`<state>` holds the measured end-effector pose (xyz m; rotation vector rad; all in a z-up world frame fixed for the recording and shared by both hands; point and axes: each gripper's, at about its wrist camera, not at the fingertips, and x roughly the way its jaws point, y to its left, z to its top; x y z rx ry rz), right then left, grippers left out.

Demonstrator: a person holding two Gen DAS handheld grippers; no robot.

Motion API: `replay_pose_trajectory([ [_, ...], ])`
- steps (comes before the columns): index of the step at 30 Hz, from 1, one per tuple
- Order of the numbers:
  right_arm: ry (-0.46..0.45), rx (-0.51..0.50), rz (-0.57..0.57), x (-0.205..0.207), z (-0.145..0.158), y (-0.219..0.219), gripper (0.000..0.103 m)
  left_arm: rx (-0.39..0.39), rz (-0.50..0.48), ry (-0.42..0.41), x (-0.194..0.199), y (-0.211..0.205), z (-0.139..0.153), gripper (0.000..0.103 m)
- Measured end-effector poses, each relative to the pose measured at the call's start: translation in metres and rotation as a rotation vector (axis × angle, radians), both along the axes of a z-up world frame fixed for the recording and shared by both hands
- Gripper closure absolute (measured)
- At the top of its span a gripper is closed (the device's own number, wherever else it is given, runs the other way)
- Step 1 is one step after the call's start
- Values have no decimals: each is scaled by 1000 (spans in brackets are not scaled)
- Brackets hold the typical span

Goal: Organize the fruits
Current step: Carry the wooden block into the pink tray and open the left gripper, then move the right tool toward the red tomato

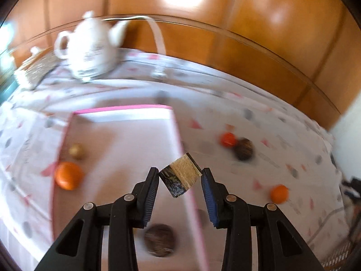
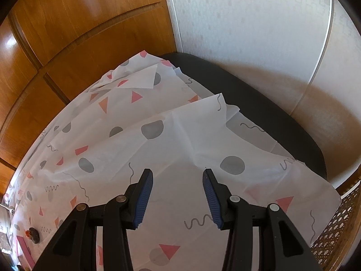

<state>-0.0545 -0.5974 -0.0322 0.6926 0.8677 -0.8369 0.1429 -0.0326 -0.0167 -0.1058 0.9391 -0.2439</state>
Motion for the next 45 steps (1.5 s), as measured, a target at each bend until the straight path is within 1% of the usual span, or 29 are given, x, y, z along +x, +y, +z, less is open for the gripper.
replay_pose_trajectory([
  [3, -7, -3, -17, -3, 1, -1, 57, 36, 77, -9, 9, 27, -3, 64],
  [6, -9, -10, -34, -6, 3, -2, 57, 63, 119, 1, 14, 42, -9, 64],
  [10, 4, -17, -38, -5, 2, -2, 57, 104, 160, 19, 18, 53, -21, 64],
  [16, 25, -25, -35, -4, 1, -1, 57, 117, 181, 41, 12, 58, -35, 63],
  [17, 28, -27, -34, -4, 1, -1, 56, 119, 183, 43, 11, 58, -37, 61],
  [18, 31, -28, -31, -3, 1, -1, 57, 125, 187, 39, 8, 57, -37, 53],
  [20, 37, -29, -24, -2, 0, 0, 57, 131, 198, 27, 4, 58, -35, 44],
  [25, 44, -33, -18, -1, 0, 2, 57, 127, 211, 3, -9, 59, -26, 36],
  [27, 45, -34, -10, 1, 0, 4, 57, 125, 207, -15, -16, 59, -20, 30],
  [29, 47, -36, 0, 2, 0, 6, 57, 131, 200, -35, -24, 57, -15, 29],
  [32, 24, -30, 44, 7, 1, 11, 57, 124, 186, -55, -35, 56, -8, 28],
  [35, -8, -39, 148, 19, 5, 24, 57, 117, 177, -72, -45, 54, -2, 24],
  [38, -25, -56, 263, 33, 8, 41, 57, 112, 167, -85, -52, 52, 2, 23],
  [41, -28, -77, 343, 42, 11, 55, 57, 109, 161, -89, -57, 51, 5, 23],
  [45, -50, -79, 458, 51, 13, 75, 57, 111, 153, -92, -63, 50, 6, 22],
])
